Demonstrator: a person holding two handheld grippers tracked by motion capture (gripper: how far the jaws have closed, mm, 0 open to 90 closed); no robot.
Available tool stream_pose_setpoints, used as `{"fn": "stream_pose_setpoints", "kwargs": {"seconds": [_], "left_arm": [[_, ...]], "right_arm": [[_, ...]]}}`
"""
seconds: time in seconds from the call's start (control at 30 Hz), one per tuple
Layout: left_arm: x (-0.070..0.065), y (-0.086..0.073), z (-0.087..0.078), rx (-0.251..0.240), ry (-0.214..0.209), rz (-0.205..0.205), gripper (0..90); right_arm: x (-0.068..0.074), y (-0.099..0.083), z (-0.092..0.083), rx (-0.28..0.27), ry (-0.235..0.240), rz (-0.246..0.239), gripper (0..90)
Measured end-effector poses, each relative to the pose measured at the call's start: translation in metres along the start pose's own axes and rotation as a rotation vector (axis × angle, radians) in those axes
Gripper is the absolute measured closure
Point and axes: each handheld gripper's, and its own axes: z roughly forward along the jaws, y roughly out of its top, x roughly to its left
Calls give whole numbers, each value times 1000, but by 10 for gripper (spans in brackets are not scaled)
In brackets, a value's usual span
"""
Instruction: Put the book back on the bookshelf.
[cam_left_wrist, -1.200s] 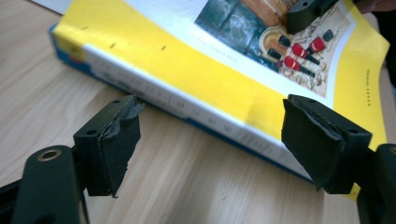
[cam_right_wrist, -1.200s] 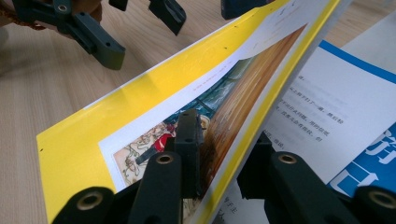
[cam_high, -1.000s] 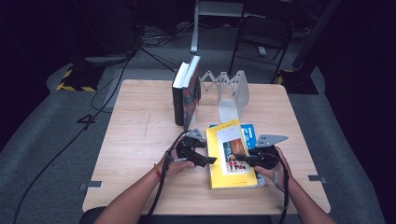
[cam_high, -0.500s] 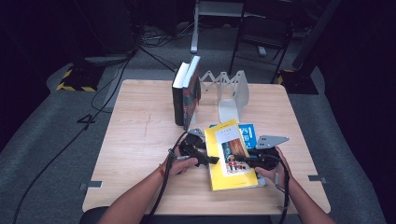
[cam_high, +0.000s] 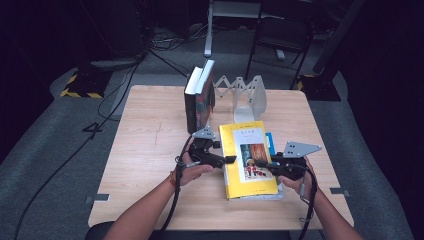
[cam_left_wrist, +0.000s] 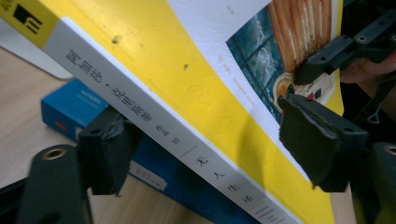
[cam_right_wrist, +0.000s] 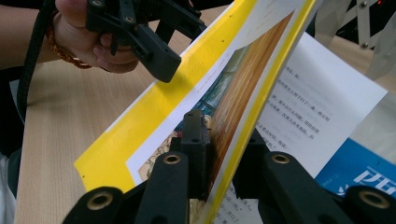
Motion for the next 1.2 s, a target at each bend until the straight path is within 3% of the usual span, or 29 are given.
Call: {"fn": "stream_pose_setpoints", "kwargs": {"seconds": [0.1, 0.37, 0.57, 0.87, 0.97, 1.2], "left_arm": [[-7, 13, -8, -35, 22, 52, 297], [-21, 35, -19, -83, 52, 125, 326], [-29, 45, -20, -108, 49, 160, 333], [-50, 55, -11, -120, 53, 254, 418], [-53, 56, -8, -119, 79, 265, 468], [-58, 57, -10, -123, 78, 297, 583]], "right_arm": [[3, 8, -6, -18, -12, -29, 806], [6, 16, -11, -40, -45, -80, 838], [12, 14, -11, -42, -49, -117, 843], [12, 5, -15, -39, -76, -116, 814], [12, 4, -16, -42, -97, -113, 779], [11, 2, -18, -46, -125, -103, 710]]}}
